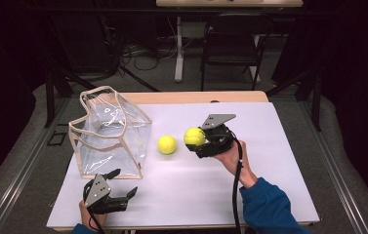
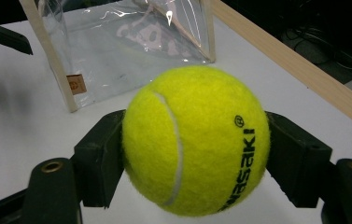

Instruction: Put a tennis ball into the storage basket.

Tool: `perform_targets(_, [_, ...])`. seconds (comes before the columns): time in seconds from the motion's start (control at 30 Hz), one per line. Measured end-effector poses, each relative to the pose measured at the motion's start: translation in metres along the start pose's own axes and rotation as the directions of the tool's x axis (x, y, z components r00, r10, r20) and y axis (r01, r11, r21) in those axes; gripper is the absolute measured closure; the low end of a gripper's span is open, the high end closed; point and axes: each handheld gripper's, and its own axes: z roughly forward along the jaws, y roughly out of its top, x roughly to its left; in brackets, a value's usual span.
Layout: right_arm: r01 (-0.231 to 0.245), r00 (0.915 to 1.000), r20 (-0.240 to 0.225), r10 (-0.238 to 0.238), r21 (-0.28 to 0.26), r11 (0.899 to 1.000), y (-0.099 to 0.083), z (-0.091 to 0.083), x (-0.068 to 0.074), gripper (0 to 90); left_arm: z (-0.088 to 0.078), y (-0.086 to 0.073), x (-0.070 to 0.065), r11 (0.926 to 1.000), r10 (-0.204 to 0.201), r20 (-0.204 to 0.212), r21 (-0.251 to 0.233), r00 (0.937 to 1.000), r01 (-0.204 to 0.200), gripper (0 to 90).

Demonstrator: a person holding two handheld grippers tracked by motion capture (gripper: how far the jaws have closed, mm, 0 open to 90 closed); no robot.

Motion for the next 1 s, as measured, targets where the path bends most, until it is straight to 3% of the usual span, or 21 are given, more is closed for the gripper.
perform_targets(1.0, [0.021,0.9996,-0.019,-0.022,-0.051,0.998,0.037,0.015,0.002,26.8,0.000,0.000,0.001,1.0000,0.000,0.002,-0.004,1.0000,0.000,16.0])
